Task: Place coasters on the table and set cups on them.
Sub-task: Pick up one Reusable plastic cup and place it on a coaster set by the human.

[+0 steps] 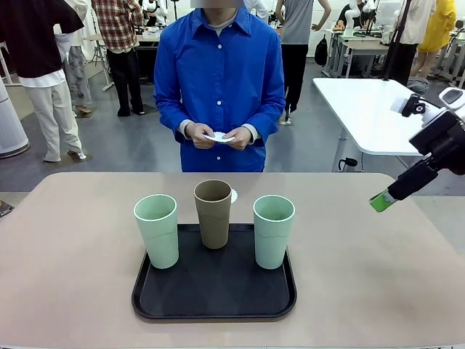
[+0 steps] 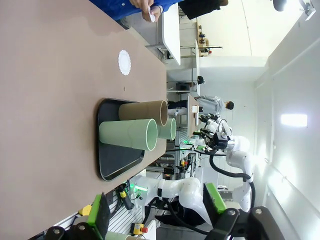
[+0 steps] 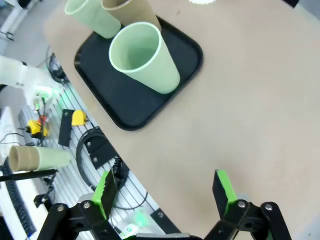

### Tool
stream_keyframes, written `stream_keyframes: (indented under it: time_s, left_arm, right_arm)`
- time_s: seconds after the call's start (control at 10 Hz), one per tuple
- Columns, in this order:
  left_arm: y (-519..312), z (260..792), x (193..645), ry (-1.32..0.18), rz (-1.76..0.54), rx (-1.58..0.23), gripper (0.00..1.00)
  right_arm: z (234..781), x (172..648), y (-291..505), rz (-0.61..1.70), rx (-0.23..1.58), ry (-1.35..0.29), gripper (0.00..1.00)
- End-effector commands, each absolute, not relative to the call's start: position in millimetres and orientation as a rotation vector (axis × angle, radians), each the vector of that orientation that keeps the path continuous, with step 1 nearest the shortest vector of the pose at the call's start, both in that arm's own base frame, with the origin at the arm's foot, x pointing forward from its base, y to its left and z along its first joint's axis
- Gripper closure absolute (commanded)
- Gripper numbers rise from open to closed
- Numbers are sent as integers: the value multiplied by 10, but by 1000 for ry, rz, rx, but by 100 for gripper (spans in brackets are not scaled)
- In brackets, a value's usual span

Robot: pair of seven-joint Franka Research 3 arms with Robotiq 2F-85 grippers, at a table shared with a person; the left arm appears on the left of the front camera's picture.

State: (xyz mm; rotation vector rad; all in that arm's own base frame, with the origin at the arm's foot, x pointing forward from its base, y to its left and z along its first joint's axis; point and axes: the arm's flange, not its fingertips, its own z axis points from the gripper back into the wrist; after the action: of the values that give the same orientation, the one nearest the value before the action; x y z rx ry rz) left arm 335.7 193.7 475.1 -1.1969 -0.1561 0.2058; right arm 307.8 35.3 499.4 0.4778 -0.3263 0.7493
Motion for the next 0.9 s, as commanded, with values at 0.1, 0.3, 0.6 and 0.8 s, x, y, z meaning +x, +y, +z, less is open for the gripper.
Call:
stream_keyframes:
  time_s: [0.1,0.3,0.6,0.8]
  left_arm:
    - [1943,4762,3342,-160,208,-1206,0]
    - [1943,4762,3342,-160,208,-1206,0]
    - [1943,4762,3342,-160,208,-1206,0]
    - [1943,4762,3342,-160,208,-1206,0]
  right_arm:
    - [5003,3090,292,709,500,-344,0]
    - [4998,3084,281,733,498,-336,0]
    - [4699,3490,403,981,731,-478,0]
    - [4501,3642,470,1037,848,-580,0]
